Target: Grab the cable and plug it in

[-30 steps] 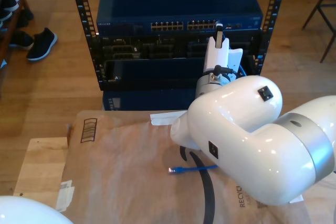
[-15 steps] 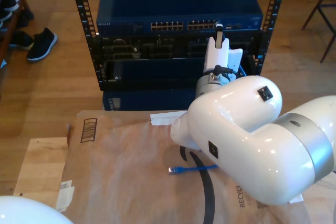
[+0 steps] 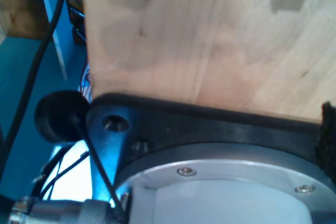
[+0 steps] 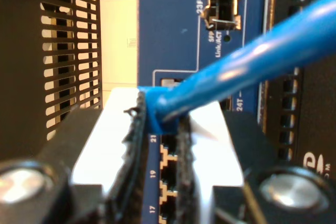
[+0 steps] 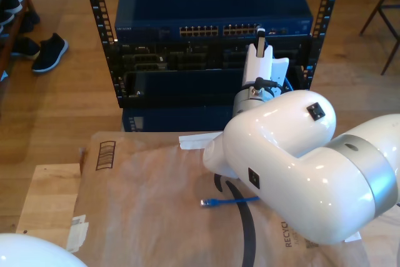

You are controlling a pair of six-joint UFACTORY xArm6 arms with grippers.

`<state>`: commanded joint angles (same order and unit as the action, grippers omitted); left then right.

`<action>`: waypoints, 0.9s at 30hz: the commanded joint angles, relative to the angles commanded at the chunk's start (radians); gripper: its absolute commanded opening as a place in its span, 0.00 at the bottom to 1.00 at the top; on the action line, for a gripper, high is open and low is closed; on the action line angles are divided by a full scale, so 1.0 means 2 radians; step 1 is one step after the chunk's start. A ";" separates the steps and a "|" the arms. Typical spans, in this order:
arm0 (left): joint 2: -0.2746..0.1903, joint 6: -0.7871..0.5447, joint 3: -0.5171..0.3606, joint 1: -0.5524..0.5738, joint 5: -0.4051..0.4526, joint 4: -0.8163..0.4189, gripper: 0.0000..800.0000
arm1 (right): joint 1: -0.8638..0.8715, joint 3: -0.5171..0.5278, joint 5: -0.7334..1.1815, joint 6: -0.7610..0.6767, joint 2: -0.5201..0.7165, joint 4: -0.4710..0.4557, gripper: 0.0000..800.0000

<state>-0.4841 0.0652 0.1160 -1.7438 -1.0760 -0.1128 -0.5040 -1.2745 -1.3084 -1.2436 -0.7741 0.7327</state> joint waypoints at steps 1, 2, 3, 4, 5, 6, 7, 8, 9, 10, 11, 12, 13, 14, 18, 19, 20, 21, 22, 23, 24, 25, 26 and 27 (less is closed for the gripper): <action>0.000 0.000 0.000 -0.001 0.000 0.000 1.00 | 0.000 0.000 0.000 0.000 0.000 0.000 0.00; 0.000 0.000 0.000 -0.001 0.000 0.000 1.00 | 0.000 0.000 0.000 0.000 0.000 0.000 0.00; 0.000 0.000 0.000 -0.001 0.000 0.000 1.00 | 0.000 0.000 0.000 0.000 0.000 0.000 0.00; 0.000 0.000 0.000 0.000 0.000 0.000 1.00 | 0.000 0.000 0.000 0.000 0.000 0.000 0.00; 0.000 0.000 0.000 -0.001 0.000 0.000 1.00 | 0.000 0.000 0.000 0.000 0.000 0.000 0.00; 0.000 0.000 0.000 -0.001 0.000 0.000 1.00 | 0.000 0.000 0.000 0.000 0.000 0.000 0.00; 0.000 0.000 0.000 0.000 0.000 0.000 1.00 | 0.000 0.000 0.000 0.000 0.000 0.000 0.00; 0.000 0.000 0.000 0.000 0.000 0.000 1.00 | 0.000 0.000 0.000 0.000 0.000 0.000 0.00; 0.000 0.000 0.000 -0.001 0.000 0.000 1.00 | 0.000 0.000 0.000 0.000 0.000 0.000 0.00; 0.000 0.000 0.000 0.000 0.000 0.000 1.00 | 0.000 -0.001 0.000 0.000 -0.001 0.000 0.00; 0.000 0.000 0.000 0.000 0.000 0.000 1.00 | 0.000 -0.001 0.001 0.000 -0.001 0.000 0.00; 0.000 0.000 0.000 0.000 0.000 0.000 1.00 | 0.000 -0.001 0.001 0.000 -0.001 0.000 0.00; 0.000 0.000 0.000 0.000 0.000 0.000 1.00 | 0.000 -0.003 0.001 0.000 -0.001 0.000 0.00; 0.000 0.000 0.000 -0.001 0.000 0.000 1.00 | 0.000 -0.006 0.001 0.000 -0.003 0.000 0.00; 0.000 0.000 0.000 -0.001 0.000 0.000 1.00 | 0.001 -0.018 0.001 0.000 -0.011 0.000 0.00; 0.000 0.000 0.000 0.000 0.000 0.000 1.00 | 0.001 -0.019 0.001 0.001 -0.012 0.000 0.00; 0.000 0.000 0.000 0.000 0.000 0.000 1.00 | 0.001 -0.021 0.001 0.000 -0.012 0.000 0.00; 0.000 0.000 0.000 0.000 0.000 0.000 1.00 | 0.001 -0.021 0.002 0.000 -0.013 0.000 0.00; 0.000 0.000 0.000 -0.001 0.000 0.000 1.00 | 0.001 -0.021 0.002 0.000 -0.013 0.000 0.00; 0.000 0.000 0.000 0.000 0.000 0.000 1.00 | 0.002 -0.021 0.002 0.000 -0.014 -0.001 0.00; 0.000 0.000 0.000 0.000 0.000 0.000 1.00 | 0.002 -0.022 0.002 0.000 -0.015 0.000 0.00; 0.000 0.000 0.000 0.000 0.000 0.000 1.00 | 0.002 -0.021 0.002 0.000 -0.015 0.000 0.00; 0.000 0.000 0.000 0.000 0.000 0.000 1.00 | 0.002 -0.021 0.002 0.000 -0.015 0.000 0.00; 0.000 0.000 0.001 0.000 0.000 0.000 1.00 | 0.002 -0.021 0.002 0.000 -0.015 0.000 0.00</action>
<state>-0.4841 0.0652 0.1176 -1.7438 -1.0760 -0.1128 -0.5010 -1.3174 -1.3038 -1.2436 -0.8032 0.7327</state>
